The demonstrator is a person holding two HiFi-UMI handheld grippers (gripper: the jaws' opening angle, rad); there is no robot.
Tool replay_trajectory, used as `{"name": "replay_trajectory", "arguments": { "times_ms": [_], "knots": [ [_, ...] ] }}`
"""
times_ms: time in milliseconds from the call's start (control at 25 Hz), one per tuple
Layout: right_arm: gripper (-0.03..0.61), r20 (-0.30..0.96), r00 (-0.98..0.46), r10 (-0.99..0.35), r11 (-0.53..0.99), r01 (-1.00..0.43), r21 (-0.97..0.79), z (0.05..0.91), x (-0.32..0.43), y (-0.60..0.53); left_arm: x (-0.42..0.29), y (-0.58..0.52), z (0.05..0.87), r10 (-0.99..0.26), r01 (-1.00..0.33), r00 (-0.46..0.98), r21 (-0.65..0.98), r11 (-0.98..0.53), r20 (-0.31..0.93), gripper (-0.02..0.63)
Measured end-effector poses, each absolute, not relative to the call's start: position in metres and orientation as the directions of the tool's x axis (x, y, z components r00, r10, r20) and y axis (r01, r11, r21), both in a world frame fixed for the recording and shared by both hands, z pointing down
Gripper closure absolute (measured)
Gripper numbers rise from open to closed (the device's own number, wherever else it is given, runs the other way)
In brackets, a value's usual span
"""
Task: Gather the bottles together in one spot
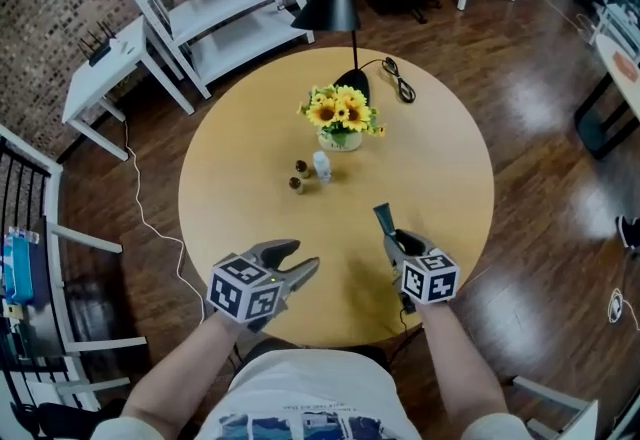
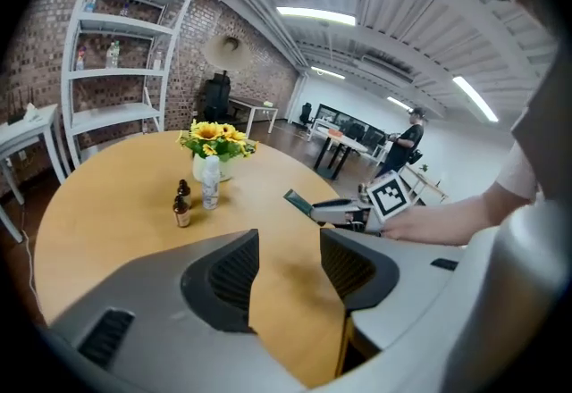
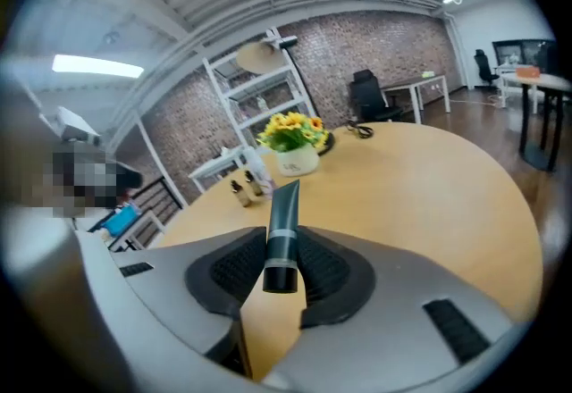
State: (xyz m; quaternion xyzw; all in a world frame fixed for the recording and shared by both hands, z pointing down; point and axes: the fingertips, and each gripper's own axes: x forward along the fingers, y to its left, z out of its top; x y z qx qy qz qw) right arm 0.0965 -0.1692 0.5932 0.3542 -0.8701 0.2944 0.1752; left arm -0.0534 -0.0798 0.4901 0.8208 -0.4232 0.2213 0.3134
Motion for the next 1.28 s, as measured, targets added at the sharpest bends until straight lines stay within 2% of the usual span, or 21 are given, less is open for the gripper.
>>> {"name": "replay_trajectory", "arguments": {
  "times_ms": [200, 400, 520, 640, 680, 920, 960, 1000, 1040, 1080, 1280],
  "knots": [
    [0.453, 0.302, -0.836, -0.459, 0.738, -0.548, -0.394, 0.512, 0.058, -0.103, -0.027, -0.104, 0.471, -0.480, -0.733, 0.678, 0.467, -0.495, 0.556, 0.414],
    [0.453, 0.198, -0.870, -0.452, 0.805, -0.493, -0.330, 0.480, 0.042, -0.078, -0.010, -0.116, 0.454, -0.396, -0.622, 0.783, 0.583, -0.523, 0.480, 0.423],
    [0.453, 0.173, -0.880, -0.443, 0.823, -0.475, -0.311, 0.476, 0.038, -0.069, -0.006, -0.113, 0.454, -0.342, -0.601, 0.794, 0.566, -0.564, 0.502, 0.458],
    [0.453, 0.167, -0.881, -0.443, 0.830, -0.473, -0.295, 0.477, 0.035, -0.066, -0.003, -0.108, 0.454, -0.303, -0.573, 0.810, 0.566, -0.593, 0.502, 0.545],
    [0.451, 0.162, -0.882, -0.443, 0.833, -0.472, -0.288, 0.478, 0.035, -0.067, -0.002, -0.108, 0.454, -0.295, -0.566, 0.814, 0.569, -0.597, 0.500, 0.554],
    [0.453, 0.160, -0.885, -0.437, 0.840, -0.465, -0.279, 0.480, 0.037, -0.065, 0.005, -0.103, 0.450, -0.222, -0.470, 0.880, 0.704, -0.532, 0.419, 0.550],
    [0.453, 0.162, -0.886, -0.434, 0.840, -0.463, -0.283, 0.480, 0.036, -0.065, 0.005, -0.103, 0.449, -0.214, -0.457, 0.887, 0.717, -0.526, 0.409, 0.517],
    [0.453, 0.160, -0.887, -0.432, 0.842, -0.461, -0.279, 0.479, 0.036, -0.065, 0.006, -0.104, 0.448, -0.212, -0.457, 0.887, 0.715, -0.530, 0.410, 0.513],
    [0.453, 0.157, -0.889, -0.430, 0.847, -0.458, -0.269, 0.480, 0.035, -0.065, 0.006, -0.104, 0.448, -0.214, -0.464, 0.883, 0.701, -0.542, 0.419, 0.560],
    [0.453, 0.158, -0.890, -0.428, 0.851, -0.455, -0.262, 0.480, 0.035, -0.065, 0.006, -0.104, 0.448, -0.214, -0.471, 0.877, 0.683, -0.557, 0.430, 0.571],
    [0.451, 0.165, -0.890, -0.425, 0.861, -0.453, -0.231, 0.491, 0.033, -0.064, 0.010, -0.099, 0.449, -0.199, -0.481, 0.851, 0.569, -0.667, 0.486, 0.583]
  ]
}}
